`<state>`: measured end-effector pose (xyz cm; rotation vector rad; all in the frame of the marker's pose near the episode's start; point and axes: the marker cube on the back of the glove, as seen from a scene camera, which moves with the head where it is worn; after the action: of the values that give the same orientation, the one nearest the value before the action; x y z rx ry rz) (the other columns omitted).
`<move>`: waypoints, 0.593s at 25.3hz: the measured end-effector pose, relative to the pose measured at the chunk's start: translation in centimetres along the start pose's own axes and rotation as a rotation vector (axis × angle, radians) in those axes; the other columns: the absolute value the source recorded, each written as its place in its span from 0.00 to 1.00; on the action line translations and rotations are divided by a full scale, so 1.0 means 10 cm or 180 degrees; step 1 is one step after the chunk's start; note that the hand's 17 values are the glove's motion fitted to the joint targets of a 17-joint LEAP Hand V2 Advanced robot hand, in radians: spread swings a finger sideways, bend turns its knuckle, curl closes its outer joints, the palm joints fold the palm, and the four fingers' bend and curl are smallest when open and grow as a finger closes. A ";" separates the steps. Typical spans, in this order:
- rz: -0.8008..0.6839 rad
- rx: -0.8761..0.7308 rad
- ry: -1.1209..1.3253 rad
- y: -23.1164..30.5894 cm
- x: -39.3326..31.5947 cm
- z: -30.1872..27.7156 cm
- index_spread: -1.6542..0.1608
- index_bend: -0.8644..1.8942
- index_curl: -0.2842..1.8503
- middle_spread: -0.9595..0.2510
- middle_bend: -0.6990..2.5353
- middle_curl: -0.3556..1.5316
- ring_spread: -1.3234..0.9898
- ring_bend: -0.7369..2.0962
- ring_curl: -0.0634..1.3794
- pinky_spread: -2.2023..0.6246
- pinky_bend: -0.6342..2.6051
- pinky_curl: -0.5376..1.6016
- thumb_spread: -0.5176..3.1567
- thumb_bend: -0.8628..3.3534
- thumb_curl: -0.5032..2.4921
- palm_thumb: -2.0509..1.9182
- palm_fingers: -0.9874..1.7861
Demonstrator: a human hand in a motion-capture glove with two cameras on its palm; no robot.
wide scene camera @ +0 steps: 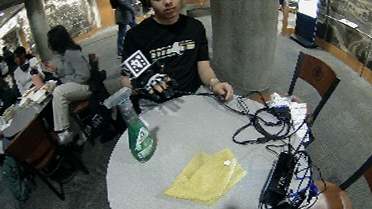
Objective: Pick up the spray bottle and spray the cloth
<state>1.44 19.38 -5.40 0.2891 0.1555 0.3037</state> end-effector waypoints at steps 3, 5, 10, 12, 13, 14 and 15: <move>0.0147 0.0055 0.0036 0.10 0.09 -0.04 0.73 0.36 0.26 0.78 0.32 0.37 0.56 0.38 0.24 0.87 0.26 0.38 0.43 0.25 0.27 0.70 0.65; 0.0269 0.0084 -0.0002 0.14 0.14 -0.05 0.73 0.36 0.26 0.78 0.32 0.38 0.56 0.38 0.25 0.87 0.26 0.38 0.43 0.24 0.28 0.70 0.65; 0.0702 0.0405 -0.0368 0.25 0.25 -0.16 0.73 0.37 0.27 0.77 0.32 0.38 0.56 0.38 0.26 0.87 0.24 0.38 0.43 0.23 0.28 0.71 0.64; 0.0836 0.0407 -0.0705 0.38 0.30 -0.25 0.73 0.37 0.27 0.77 0.33 0.39 0.56 0.38 0.26 0.87 0.24 0.38 0.43 0.23 0.28 0.71 0.63; 0.0906 0.0365 -0.0892 0.45 0.33 -0.29 0.73 0.36 0.27 0.77 0.32 0.39 0.56 0.39 0.26 0.87 0.24 0.38 0.43 0.23 0.28 0.71 0.64; 0.1007 0.0372 -0.1072 0.50 0.36 -0.32 0.73 0.36 0.27 0.77 0.32 0.39 0.56 0.39 0.26 0.87 0.24 0.38 0.43 0.23 0.28 0.71 0.64; 0.1134 0.0462 -0.1243 0.52 0.40 -0.33 0.73 0.36 0.27 0.77 0.32 0.39 0.56 0.39 0.26 0.87 0.24 0.37 0.43 0.23 0.28 0.71 0.64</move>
<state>3.13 26.20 -7.36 0.5155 -0.2638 0.5828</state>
